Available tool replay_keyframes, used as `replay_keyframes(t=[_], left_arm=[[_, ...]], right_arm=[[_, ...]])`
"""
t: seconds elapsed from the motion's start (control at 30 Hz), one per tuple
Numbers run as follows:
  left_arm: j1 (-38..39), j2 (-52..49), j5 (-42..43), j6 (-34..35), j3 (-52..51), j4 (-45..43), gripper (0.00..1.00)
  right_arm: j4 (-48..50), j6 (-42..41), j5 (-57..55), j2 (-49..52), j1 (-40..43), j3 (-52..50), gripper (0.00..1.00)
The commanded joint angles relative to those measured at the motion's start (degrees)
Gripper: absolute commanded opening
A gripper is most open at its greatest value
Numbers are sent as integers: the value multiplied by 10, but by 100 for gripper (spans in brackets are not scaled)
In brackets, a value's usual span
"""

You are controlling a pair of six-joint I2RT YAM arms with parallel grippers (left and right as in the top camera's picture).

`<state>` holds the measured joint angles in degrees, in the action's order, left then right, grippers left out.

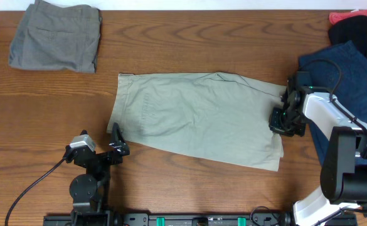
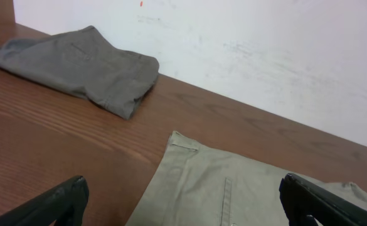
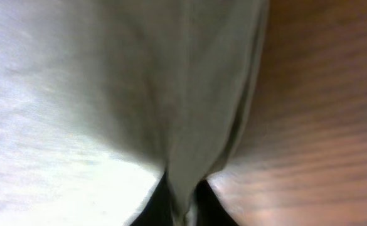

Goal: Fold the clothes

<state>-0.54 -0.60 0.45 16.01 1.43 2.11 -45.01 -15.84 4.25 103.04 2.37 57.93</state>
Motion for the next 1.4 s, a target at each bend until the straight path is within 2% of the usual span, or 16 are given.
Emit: replay_keyframes(t=[0.0,0.43,0.47,0.5,0.57,0.7,0.83,0.9,0.97,1.13,1.37], left_arm=[[2,4,-11,-10,-12,19,98],[2,4,-11,-10,-12,19,98],[2,4,-11,-10,-12,19,98],[2,4,-11,-10,-12,19,98],[2,4,-11,-10,-12,19,98],[2,4,-11,-10,-12,19,98],[2,4,-11,-10,-12,19,98],[2,4,-11,-10,-12,19,98],[2,4,-11,-10,-12,19,98],[2,4,-11,-10,-12,19,98],[2,4,-11,-10,-12,19,98]], right_arm=[[31,0,5,5,-1,-5,1],[142,0,5,5,-2,2,1],[141,0,5,5,-2,3,9],[141,0,5,5,-2,3,27],[136,0,5,5,-2,6,43],[99,0,5,2,-2,28,58],[38,1,4,-14,-2,73,66],[5,1,0,-29,-1,101,77],[-25,0,-6,-48,4,132,99],[-52,0,-55,-94,38,185,99],[-29,0,-242,-116,125,189,99]])
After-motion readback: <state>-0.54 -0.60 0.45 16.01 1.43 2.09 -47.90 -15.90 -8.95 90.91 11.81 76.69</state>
